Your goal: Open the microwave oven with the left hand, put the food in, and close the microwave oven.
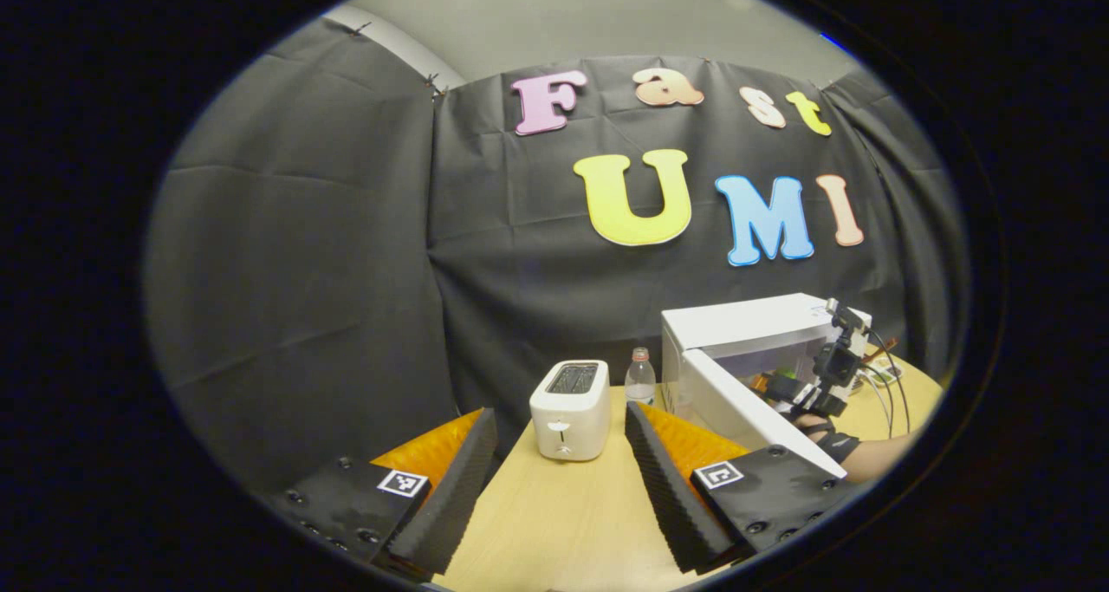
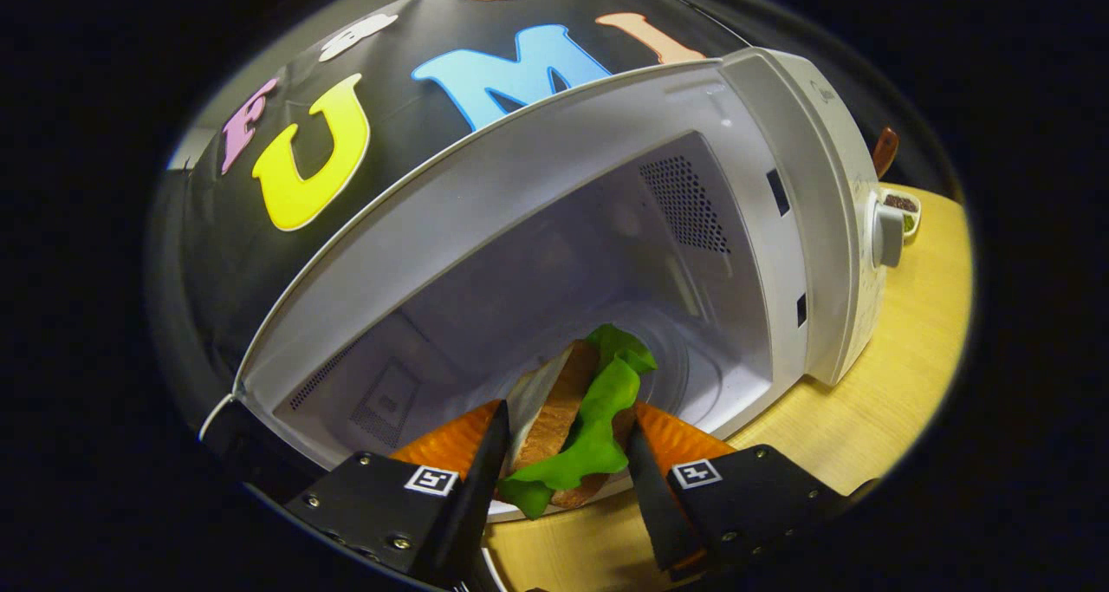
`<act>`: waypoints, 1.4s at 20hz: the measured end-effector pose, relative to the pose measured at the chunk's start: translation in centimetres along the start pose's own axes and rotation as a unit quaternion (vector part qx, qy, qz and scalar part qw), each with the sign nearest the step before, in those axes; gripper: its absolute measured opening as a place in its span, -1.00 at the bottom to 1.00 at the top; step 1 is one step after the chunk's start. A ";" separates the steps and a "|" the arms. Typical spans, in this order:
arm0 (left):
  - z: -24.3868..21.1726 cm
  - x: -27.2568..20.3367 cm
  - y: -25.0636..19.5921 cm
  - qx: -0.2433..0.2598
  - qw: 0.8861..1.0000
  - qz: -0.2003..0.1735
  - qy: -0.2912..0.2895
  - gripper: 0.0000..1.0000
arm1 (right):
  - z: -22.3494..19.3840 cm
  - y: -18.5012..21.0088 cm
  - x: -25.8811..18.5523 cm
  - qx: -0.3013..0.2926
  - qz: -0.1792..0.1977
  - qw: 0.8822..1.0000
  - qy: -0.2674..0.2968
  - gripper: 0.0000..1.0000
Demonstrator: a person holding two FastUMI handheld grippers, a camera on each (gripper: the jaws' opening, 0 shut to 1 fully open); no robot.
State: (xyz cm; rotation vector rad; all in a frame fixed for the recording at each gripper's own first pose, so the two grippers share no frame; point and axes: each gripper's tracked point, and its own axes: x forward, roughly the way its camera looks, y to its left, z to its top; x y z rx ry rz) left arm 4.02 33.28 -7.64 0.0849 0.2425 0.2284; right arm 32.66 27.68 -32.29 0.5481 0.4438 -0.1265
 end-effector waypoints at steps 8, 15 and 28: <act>-0.4 0.0 -1.6 -0.003 1.000 -0.008 -0.010 0.92 | 3.4 -3.4 -1.9 -0.147 -0.065 0.987 -0.029 0.95; -0.1 -1.5 -2.6 -0.019 0.999 -0.002 -0.043 1.00 | 8.7 -3.6 -9.6 -0.213 -0.025 0.974 -0.073 0.96; -4.5 -1.8 -3.8 -0.009 0.998 0.032 -0.044 1.00 | 18.8 -5.2 -25.9 -0.264 0.046 0.952 -0.151 0.94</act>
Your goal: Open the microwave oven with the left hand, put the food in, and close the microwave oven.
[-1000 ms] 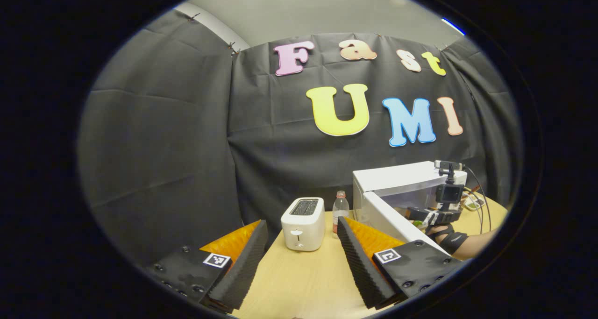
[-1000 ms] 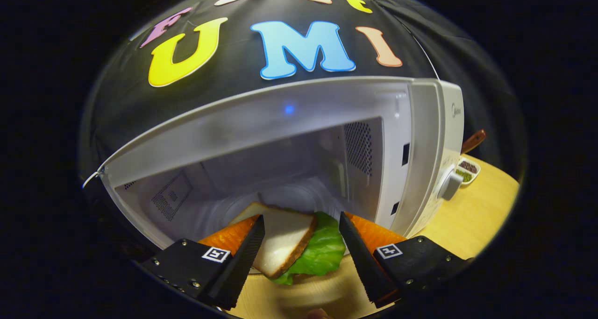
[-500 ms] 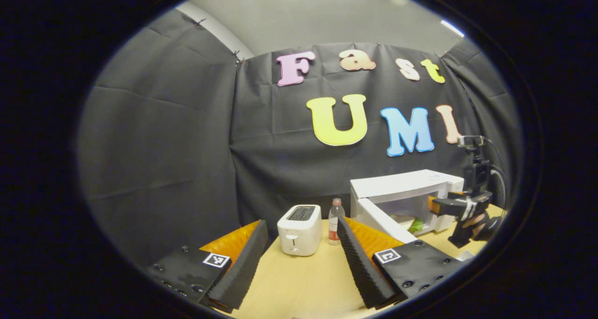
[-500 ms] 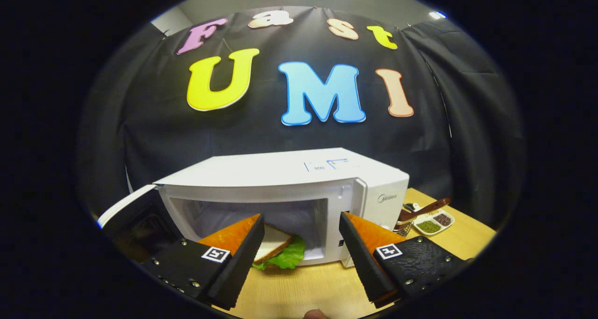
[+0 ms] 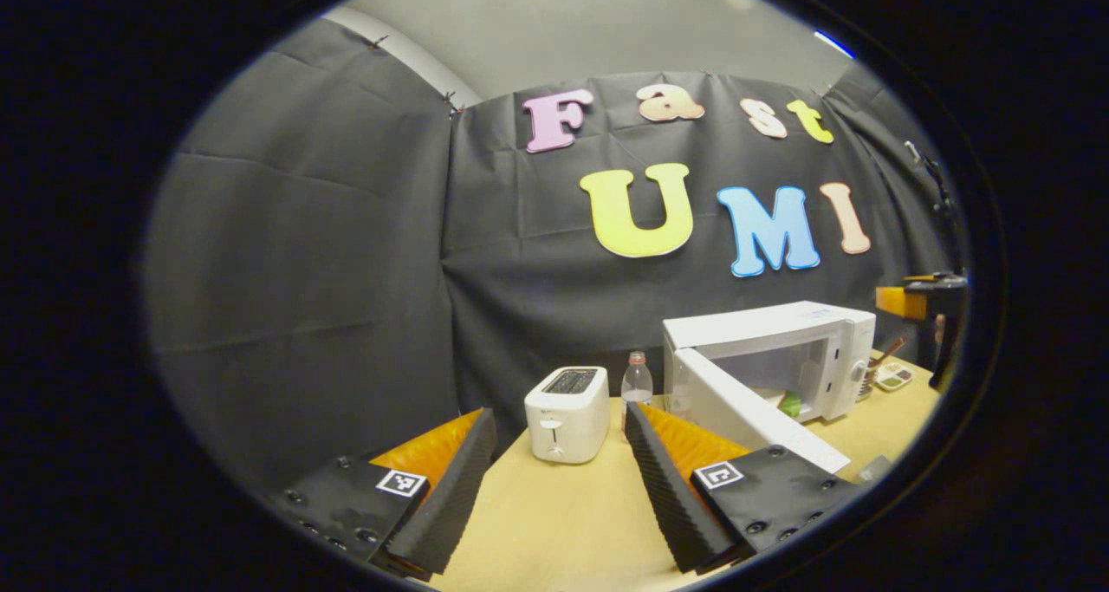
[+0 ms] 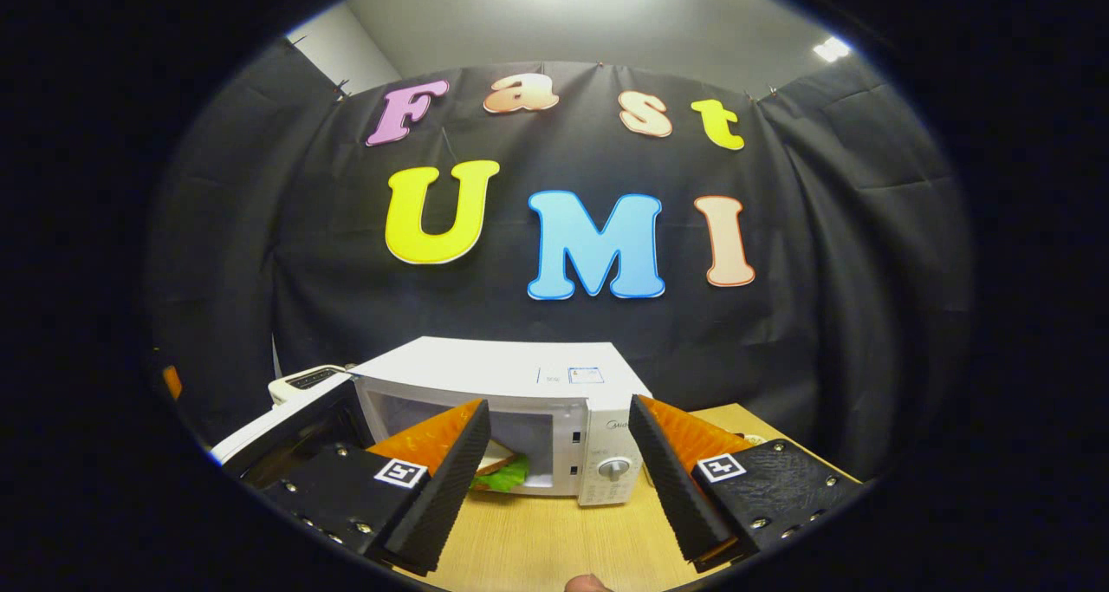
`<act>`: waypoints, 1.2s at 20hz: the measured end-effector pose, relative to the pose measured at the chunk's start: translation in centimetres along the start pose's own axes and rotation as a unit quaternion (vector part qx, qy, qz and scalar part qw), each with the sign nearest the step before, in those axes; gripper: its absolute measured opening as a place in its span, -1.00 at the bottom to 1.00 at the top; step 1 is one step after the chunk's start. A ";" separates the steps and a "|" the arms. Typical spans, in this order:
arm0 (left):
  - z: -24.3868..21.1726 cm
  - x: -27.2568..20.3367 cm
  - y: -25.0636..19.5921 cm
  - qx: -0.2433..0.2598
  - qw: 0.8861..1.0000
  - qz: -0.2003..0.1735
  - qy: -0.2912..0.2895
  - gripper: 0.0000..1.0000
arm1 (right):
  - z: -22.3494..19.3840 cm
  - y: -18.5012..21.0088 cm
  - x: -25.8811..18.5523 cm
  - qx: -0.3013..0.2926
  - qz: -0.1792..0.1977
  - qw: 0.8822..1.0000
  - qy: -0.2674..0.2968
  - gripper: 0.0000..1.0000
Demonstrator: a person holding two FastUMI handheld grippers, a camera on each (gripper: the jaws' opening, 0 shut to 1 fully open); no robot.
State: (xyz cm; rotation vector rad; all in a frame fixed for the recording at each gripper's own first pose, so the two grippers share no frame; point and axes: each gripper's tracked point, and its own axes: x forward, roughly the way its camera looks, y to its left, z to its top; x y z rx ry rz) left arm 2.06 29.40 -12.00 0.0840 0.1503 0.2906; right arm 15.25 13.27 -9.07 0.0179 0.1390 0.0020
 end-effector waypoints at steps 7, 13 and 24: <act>-4.6 -1.0 -2.6 -0.002 0.999 -0.003 0.043 0.54 | 2.1 -2.2 -2.8 -0.002 -0.001 1.000 -0.022 0.95; -6.9 -2.2 -5.1 -0.016 0.997 -0.016 0.079 -0.86 | 2.3 -2.5 -6.1 0.005 0.015 1.000 -0.027 0.95; -7.4 -3.4 -10.1 0.006 0.995 -0.020 0.102 -0.87 | 0.7 -8.6 -11.3 0.022 0.022 0.999 -0.018 0.94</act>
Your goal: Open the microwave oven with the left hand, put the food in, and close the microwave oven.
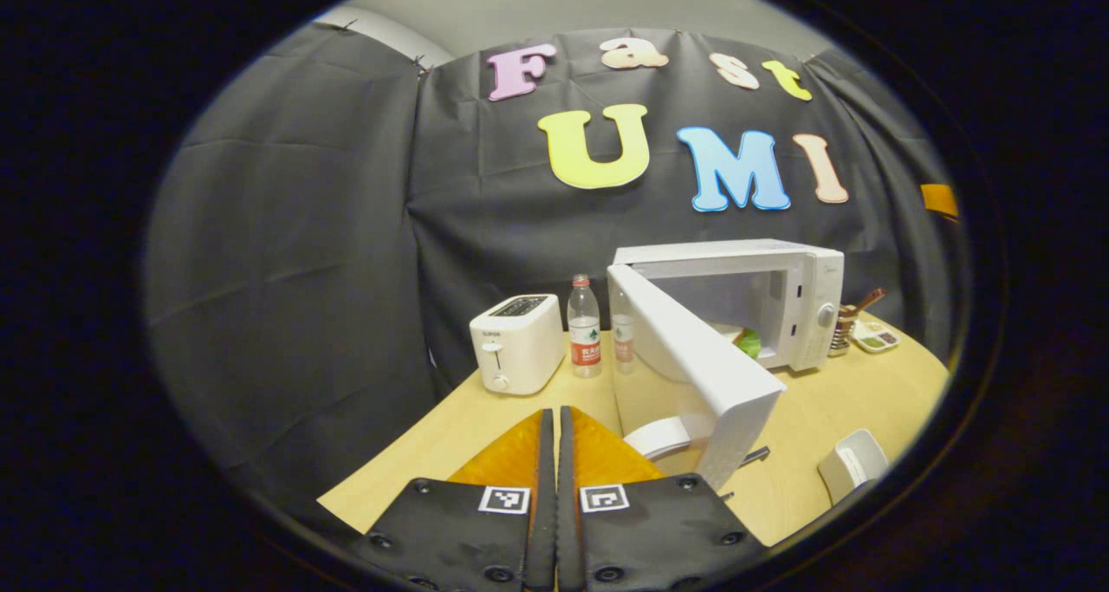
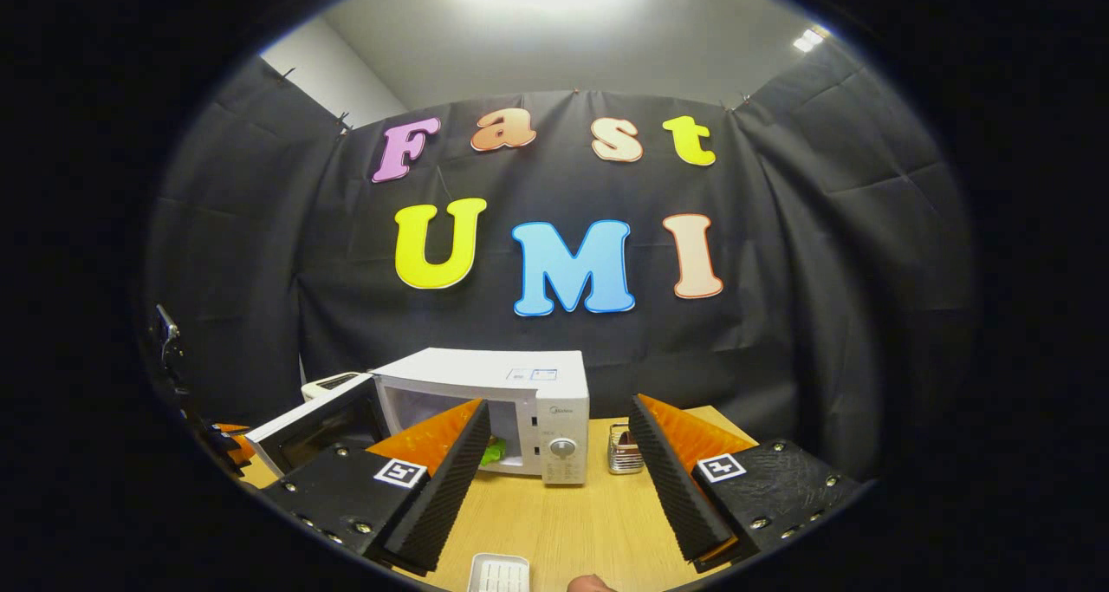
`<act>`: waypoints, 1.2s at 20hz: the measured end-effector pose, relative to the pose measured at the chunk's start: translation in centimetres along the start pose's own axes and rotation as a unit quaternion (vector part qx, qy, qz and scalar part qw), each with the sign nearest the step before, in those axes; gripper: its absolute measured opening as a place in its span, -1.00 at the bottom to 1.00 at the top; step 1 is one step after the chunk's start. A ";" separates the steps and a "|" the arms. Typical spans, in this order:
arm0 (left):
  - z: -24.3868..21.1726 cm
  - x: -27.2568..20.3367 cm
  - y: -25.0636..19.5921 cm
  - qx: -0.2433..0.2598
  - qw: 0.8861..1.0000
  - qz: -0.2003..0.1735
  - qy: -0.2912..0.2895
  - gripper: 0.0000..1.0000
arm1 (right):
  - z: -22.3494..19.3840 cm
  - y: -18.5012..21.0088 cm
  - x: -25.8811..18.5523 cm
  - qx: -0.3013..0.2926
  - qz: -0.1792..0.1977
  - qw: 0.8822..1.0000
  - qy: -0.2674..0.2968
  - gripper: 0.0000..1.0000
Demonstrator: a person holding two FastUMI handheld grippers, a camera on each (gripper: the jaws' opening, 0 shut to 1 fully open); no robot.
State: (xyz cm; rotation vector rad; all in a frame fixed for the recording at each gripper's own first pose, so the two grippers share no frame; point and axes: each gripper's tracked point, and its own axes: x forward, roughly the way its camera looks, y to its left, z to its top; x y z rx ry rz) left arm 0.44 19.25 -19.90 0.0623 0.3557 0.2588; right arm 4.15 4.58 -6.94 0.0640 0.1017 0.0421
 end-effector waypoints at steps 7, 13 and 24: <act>0.5 -0.2 -4.0 0.016 1.000 0.013 -0.002 -0.86 | 0.1 -5.3 -2.9 0.005 -0.001 1.000 0.001 0.95; 1.3 0.8 -9.7 0.025 0.999 -0.027 0.000 -0.86 | 0.2 -7.9 -3.8 0.008 -0.014 1.000 0.000 0.96; 2.4 5.4 -20.5 0.059 0.986 -0.156 -0.001 -0.86 | -1.0 -8.1 -1.0 0.019 -0.056 0.998 0.014 0.96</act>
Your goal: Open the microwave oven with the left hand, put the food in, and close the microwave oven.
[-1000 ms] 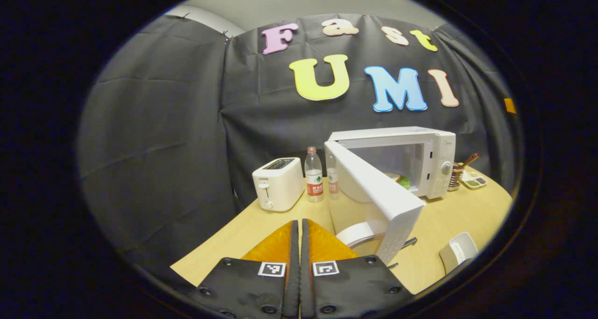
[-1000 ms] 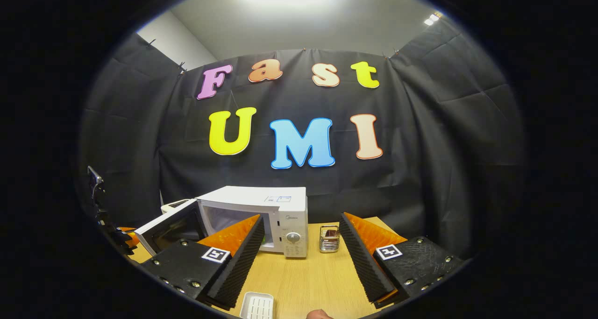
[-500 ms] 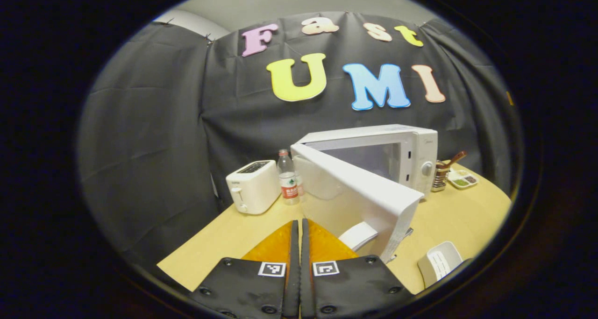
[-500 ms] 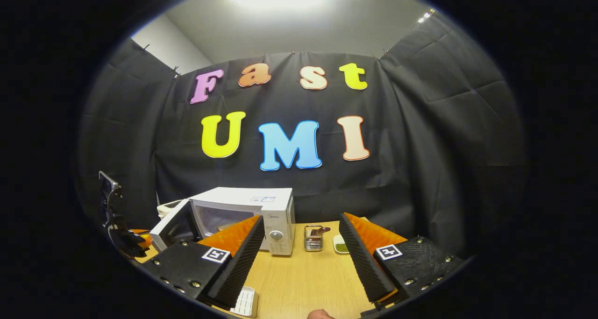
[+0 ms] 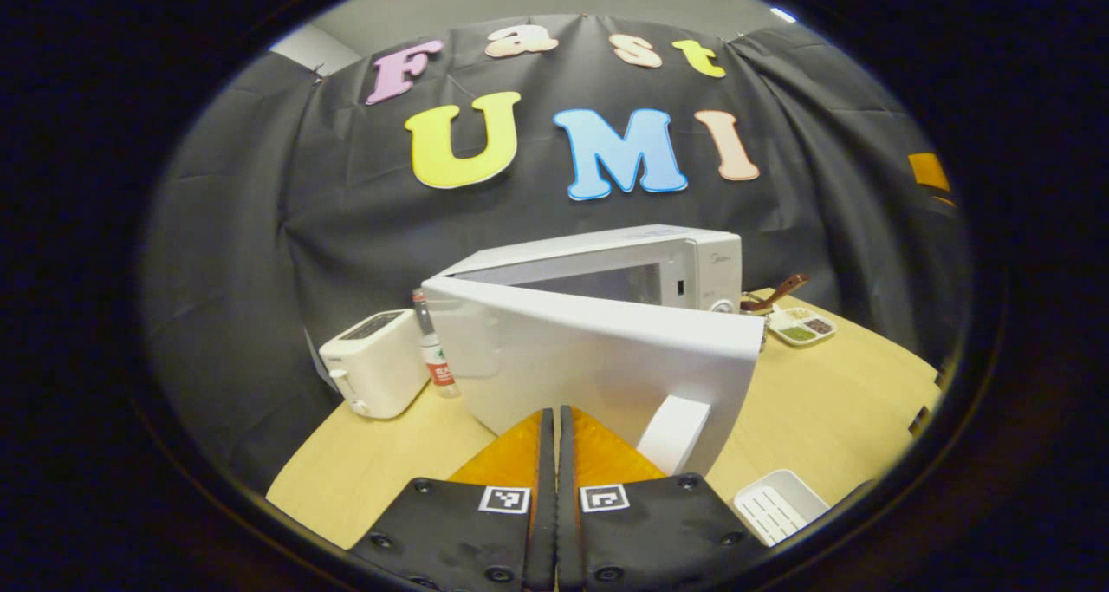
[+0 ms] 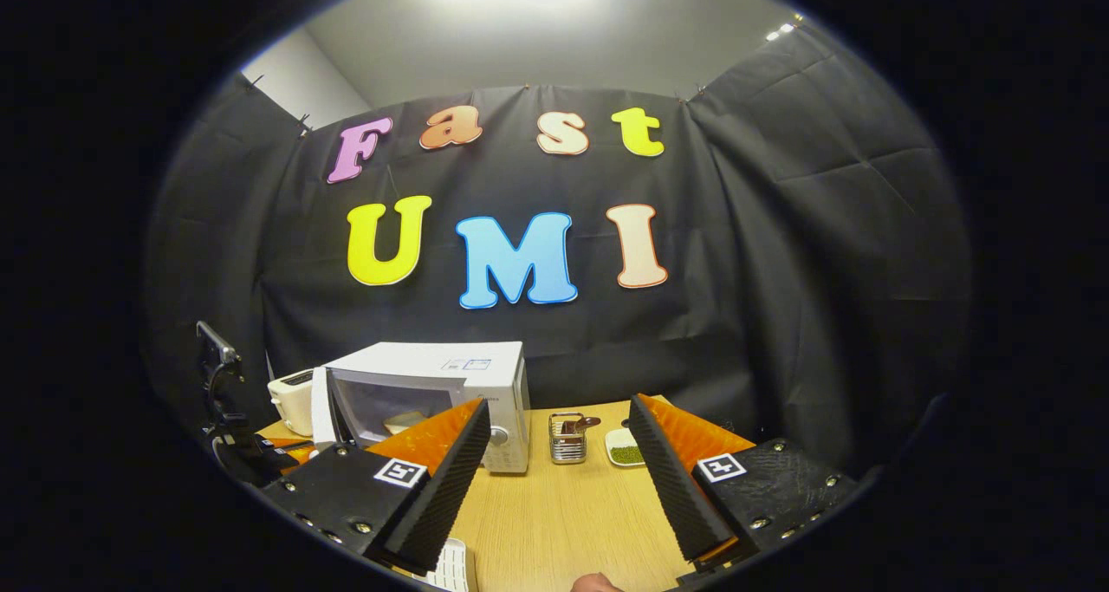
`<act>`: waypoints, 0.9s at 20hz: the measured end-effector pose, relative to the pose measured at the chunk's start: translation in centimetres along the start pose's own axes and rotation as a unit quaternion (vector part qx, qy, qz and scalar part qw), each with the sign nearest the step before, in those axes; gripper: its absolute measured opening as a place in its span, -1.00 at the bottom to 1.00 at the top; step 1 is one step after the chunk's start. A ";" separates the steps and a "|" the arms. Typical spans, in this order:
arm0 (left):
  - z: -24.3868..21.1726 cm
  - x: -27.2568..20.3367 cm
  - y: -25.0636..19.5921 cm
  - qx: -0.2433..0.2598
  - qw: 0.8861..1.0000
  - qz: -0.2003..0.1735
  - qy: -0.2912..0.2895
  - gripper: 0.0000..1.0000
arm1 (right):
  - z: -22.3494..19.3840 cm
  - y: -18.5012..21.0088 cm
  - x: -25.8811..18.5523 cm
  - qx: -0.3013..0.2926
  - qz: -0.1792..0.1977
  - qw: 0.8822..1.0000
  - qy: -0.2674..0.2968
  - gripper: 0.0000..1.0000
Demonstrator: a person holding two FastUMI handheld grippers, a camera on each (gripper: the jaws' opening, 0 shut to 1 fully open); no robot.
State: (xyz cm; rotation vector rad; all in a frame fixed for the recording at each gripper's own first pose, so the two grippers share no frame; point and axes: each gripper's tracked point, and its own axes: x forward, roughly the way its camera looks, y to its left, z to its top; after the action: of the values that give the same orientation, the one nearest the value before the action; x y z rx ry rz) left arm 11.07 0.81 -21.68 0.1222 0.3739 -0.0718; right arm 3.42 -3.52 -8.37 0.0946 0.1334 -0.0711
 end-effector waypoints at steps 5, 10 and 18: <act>1.1 3.9 -1.1 0.001 1.000 -0.030 -0.005 -0.86 | -0.2 -0.4 0.9 -0.002 -0.028 1.000 0.003 0.95; 2.1 7.2 -3.2 0.013 0.998 -0.064 -0.011 -0.85 | -0.2 -1.4 1.4 -0.002 -0.058 0.998 0.005 0.95; 3.8 11.2 -5.6 0.016 0.995 -0.095 -0.022 -0.86 | -0.8 -2.1 2.3 -0.010 -0.082 0.996 0.016 0.95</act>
State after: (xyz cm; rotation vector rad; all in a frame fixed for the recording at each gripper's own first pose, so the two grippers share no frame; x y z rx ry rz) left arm 22.30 -5.72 -22.87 0.1162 0.3396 -0.2682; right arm 5.40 -5.70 -9.62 0.0644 0.1731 -0.2321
